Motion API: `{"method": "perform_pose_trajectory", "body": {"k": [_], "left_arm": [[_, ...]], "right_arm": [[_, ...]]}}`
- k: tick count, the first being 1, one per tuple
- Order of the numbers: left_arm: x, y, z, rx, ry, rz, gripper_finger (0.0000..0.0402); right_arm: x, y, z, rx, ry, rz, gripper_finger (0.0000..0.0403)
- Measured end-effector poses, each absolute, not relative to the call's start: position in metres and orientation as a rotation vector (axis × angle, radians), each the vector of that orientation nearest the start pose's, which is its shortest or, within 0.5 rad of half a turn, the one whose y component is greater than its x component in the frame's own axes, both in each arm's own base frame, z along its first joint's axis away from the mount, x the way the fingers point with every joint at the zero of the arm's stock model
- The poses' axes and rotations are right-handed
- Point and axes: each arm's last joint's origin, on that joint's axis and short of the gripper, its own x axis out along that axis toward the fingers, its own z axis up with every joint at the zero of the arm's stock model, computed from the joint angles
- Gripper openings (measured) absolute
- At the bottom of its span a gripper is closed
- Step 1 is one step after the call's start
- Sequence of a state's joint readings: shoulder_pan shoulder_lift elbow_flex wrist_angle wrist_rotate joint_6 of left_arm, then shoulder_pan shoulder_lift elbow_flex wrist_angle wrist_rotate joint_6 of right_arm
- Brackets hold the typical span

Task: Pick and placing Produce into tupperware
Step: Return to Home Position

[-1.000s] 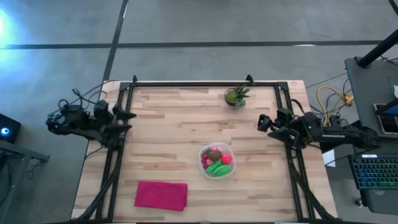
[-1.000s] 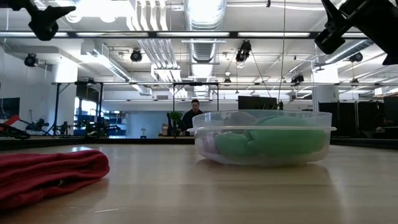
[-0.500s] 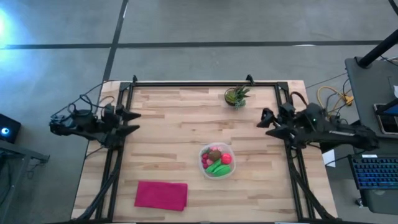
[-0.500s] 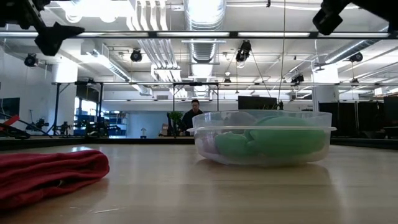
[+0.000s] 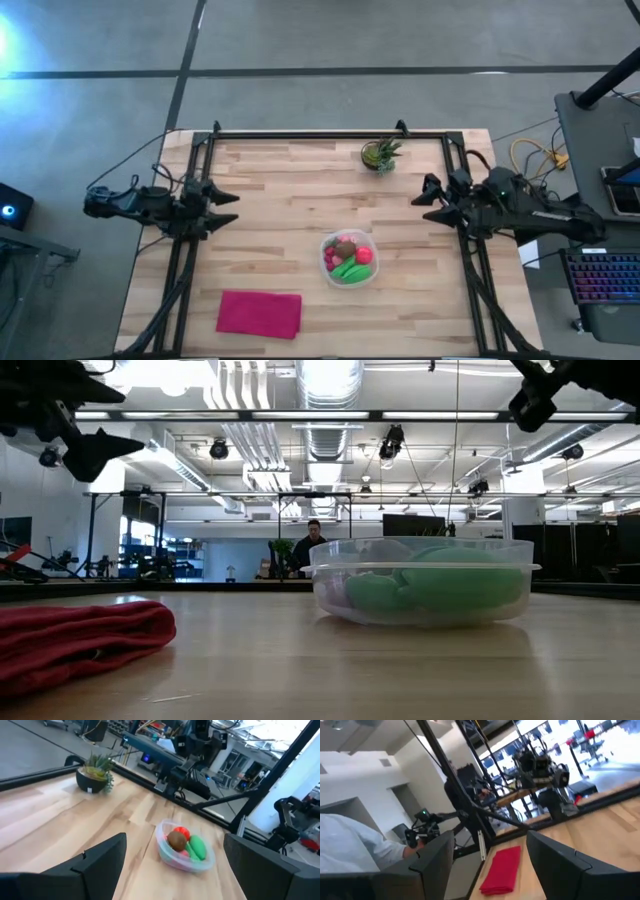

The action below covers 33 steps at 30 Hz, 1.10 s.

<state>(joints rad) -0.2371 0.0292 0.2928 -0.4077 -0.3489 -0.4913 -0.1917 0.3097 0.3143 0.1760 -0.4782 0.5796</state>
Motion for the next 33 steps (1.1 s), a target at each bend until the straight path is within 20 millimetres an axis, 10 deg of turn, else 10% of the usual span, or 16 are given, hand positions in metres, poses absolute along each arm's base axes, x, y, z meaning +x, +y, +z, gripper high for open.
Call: {"method": "perform_pose_trajectory", "body": {"k": [9, 33], "left_arm": [[0.084, -0.010, 0.185, -0.483, 0.154, 0.158, 0.0320], [0.095, -0.012, 0.172, -0.399, 0.010, 0.141, 0.0320]], "right_arm": [[0.103, -0.006, 0.231, 0.482, -0.075, 0.320, 0.0242], [0.094, -0.005, 0.223, 0.241, -0.049, 0.296, 0.0242]]}}
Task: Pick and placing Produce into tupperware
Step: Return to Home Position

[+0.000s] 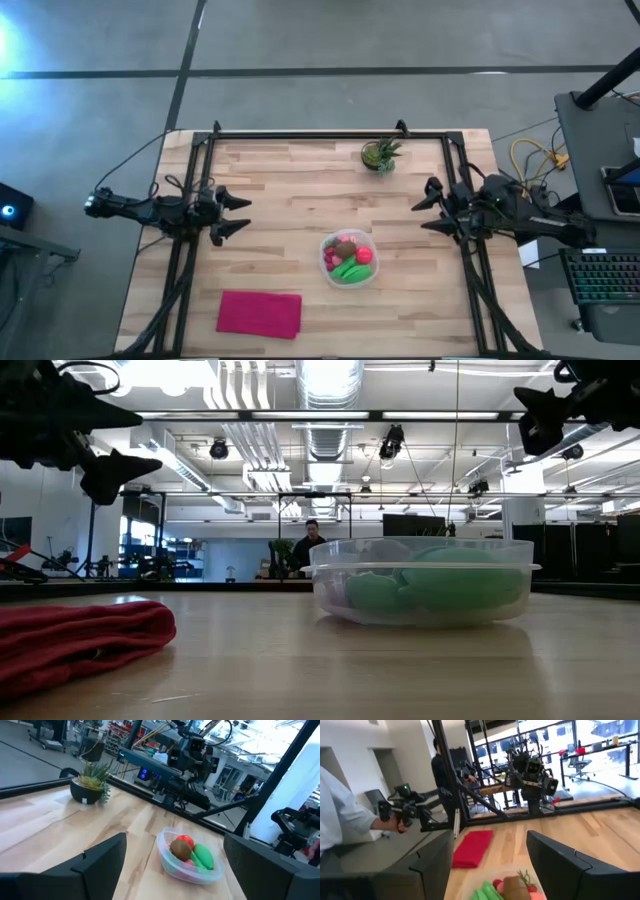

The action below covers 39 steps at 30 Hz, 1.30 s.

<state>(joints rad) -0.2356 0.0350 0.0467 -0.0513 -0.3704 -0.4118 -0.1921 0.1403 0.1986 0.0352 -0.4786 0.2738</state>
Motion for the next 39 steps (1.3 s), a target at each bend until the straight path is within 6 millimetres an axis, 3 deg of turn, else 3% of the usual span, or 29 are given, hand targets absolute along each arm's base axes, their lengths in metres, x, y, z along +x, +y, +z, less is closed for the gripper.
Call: {"method": "perform_pose_trajectory", "body": {"k": [28, 39], "left_arm": [[0.098, -0.013, 0.167, -0.380, 0.069, 0.150, 0.0320], [0.099, -0.013, 0.168, -0.387, 0.046, 0.145, 0.0320]], "right_arm": [[0.100, -0.005, 0.189, 0.180, 0.030, 0.307, 0.0242], [0.100, -0.005, 0.189, 0.362, 0.058, 0.301, 0.0242]]}}
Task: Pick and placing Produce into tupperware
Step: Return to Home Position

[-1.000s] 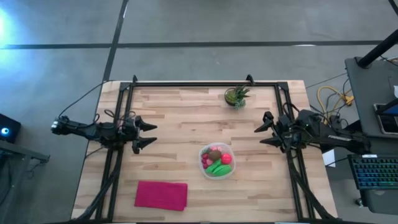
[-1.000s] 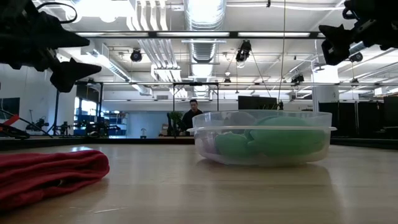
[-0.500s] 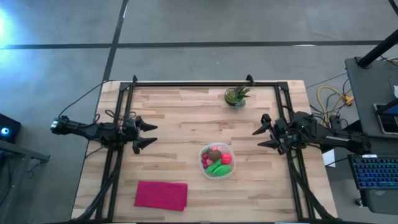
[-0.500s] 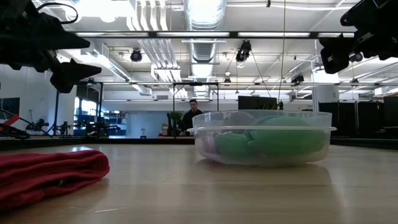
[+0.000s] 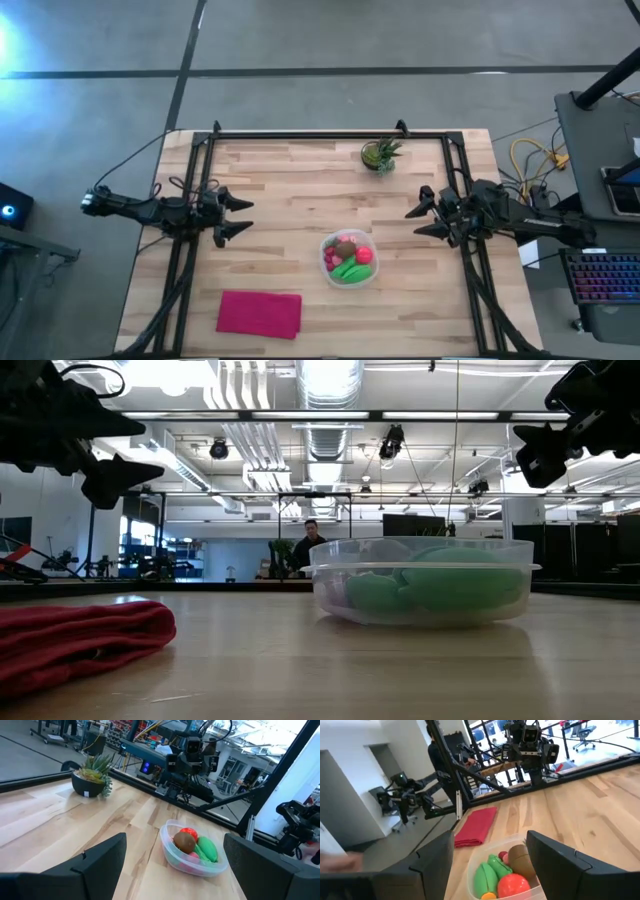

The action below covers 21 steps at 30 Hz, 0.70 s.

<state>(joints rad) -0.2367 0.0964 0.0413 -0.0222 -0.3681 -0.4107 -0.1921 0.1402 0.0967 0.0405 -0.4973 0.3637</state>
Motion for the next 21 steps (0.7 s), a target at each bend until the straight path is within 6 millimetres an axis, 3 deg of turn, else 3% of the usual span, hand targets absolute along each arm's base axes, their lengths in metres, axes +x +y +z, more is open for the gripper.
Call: {"method": "perform_pose_trajectory", "body": {"k": [21], "left_arm": [[0.0995, -0.0132, 0.1684, -0.390, 0.036, 0.143, 0.0320]], "right_arm": [[0.1000, -0.0054, 0.1893, 0.365, 0.060, 0.301, 0.0242]]}}
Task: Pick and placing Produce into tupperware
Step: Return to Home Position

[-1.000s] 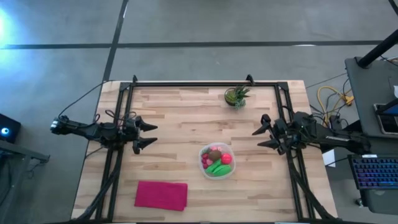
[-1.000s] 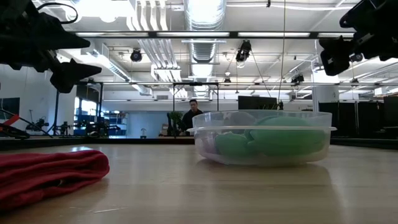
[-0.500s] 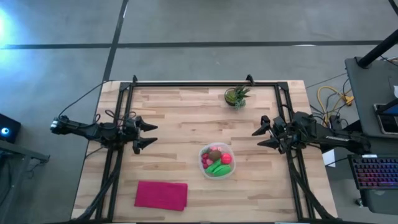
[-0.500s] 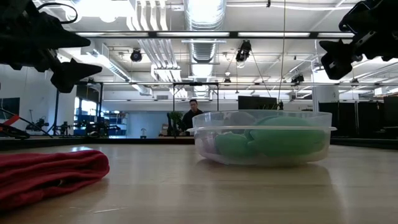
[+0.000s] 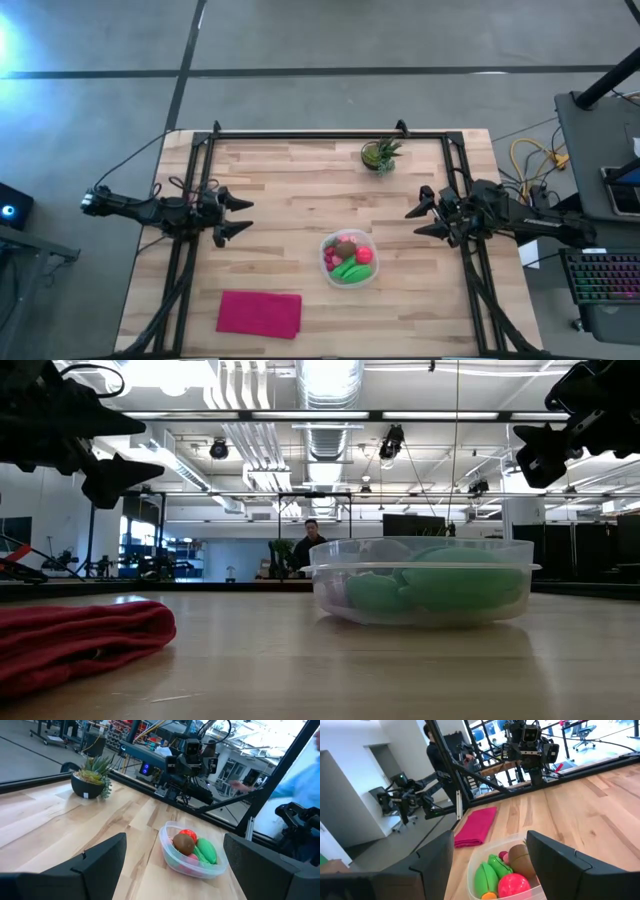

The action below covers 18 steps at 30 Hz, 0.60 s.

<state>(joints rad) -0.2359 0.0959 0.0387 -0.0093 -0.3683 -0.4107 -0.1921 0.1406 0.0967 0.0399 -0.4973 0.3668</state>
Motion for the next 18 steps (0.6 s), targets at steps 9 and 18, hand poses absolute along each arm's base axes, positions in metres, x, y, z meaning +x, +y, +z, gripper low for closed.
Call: {"method": "perform_pose_trajectory", "body": {"k": [9, 18], "left_arm": [[0.0996, -0.0132, 0.1683, -0.390, 0.036, 0.143, 0.0320], [0.1001, -0.0133, 0.1676, -0.387, 0.044, 0.145, 0.0320]], "right_arm": [[0.1000, -0.0054, 0.1893, 0.365, 0.060, 0.301, 0.0242], [0.1000, -0.0054, 0.1893, 0.365, 0.060, 0.301, 0.0242]]}}
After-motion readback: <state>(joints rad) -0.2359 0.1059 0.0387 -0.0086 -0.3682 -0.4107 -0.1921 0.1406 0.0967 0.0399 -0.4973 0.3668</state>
